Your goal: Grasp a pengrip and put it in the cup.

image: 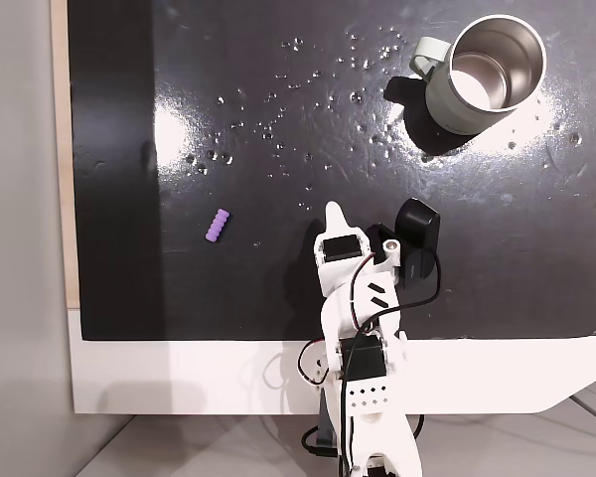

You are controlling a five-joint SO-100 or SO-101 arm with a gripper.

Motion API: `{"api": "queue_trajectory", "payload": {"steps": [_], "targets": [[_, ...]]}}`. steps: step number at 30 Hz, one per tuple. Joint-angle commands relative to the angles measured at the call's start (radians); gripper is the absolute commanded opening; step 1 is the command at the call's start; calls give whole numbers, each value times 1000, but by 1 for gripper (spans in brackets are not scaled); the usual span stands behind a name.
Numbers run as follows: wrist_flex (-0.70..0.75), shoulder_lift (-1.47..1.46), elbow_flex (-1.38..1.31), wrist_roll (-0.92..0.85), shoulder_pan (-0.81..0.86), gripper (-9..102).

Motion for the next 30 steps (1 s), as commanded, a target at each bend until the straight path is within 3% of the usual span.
{"api": "queue_trajectory", "payload": {"steps": [1,10,20,30], "targets": [[-26,9,-6,3,-5,0],[64,-18,-167,-72,-38,0],[190,-522,-724,-92,-238,0],[425,-989,-1160,-133,-446,1]]}}
